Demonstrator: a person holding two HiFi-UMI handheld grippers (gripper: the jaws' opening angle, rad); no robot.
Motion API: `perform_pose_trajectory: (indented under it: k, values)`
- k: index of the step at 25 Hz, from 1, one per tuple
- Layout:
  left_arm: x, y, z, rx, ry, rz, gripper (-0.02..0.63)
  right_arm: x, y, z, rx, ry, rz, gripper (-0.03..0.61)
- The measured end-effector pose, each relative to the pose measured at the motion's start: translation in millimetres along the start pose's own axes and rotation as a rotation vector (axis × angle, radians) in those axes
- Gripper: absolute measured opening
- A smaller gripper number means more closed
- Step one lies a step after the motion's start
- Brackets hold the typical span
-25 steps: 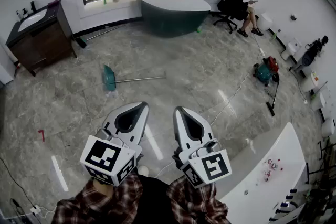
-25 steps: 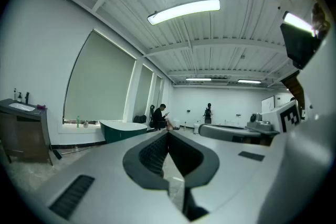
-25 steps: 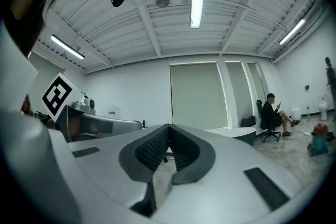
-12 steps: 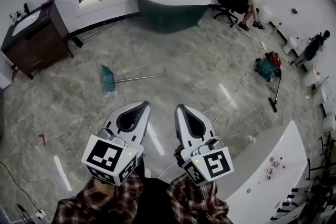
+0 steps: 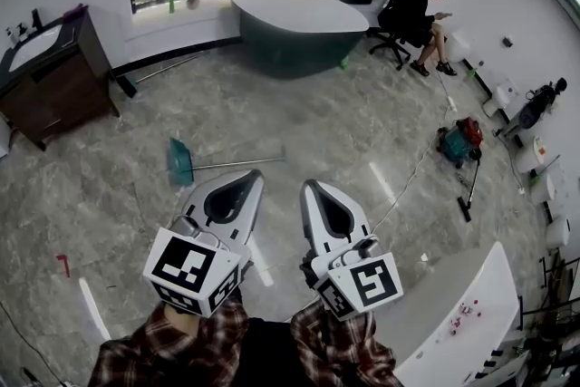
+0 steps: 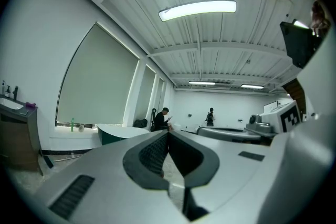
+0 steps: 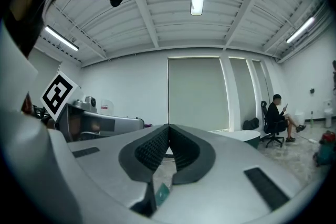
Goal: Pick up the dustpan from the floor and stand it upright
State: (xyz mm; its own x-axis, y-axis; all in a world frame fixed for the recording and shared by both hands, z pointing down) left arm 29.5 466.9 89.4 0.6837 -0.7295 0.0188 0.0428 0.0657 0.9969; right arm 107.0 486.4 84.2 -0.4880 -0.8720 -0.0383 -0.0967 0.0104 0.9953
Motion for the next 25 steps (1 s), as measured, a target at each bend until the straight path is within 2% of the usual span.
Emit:
perform_pose_trajectory:
  k: [4, 8, 13, 19, 25]
  values:
    - [21.1, -12.9, 54.4, -0.011, -0.024, -0.023, 0.011, 58.2, -5.2, -6.6, -0.009, -0.012, 0.027, 0.011]
    - [33.1, -5.5, 100.3, -0.047, -0.056, -0.014, 0.011, 97.4, 6.6, -12.5, -0.003, -0.022, 0.065, 0.011]
    - [51.4, 10.7, 139.1, -0.08, -0.079, 0.015, 0.011, 137.6, 24.8, -21.9, 0.072, -0.056, 0.07, 0.011]
    - [97.7, 16.0, 165.8, -0.07, -0.103, 0.029, 0.011, 174.4, 40.2, -68.1, 0.079, -0.046, 0.103, 0.011]
    - [177.5, 12.3, 195.0, -0.03, -0.134, 0.026, 0.011, 228.3, 36.3, -137.3, 0.083, -0.075, 0.072, 0.011]
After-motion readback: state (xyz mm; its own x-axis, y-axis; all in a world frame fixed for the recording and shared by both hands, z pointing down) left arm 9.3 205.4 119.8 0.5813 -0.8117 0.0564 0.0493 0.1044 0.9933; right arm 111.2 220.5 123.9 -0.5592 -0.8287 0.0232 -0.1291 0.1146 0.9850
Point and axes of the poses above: the fingertips, and each gripper's own axes: x forward along the fingers, z to its left, y out of its underside, the point moved 1 cm from there along -x, backward along the fingers, and after that the axes turned 5 degrees about x, right-handed, at the moved point
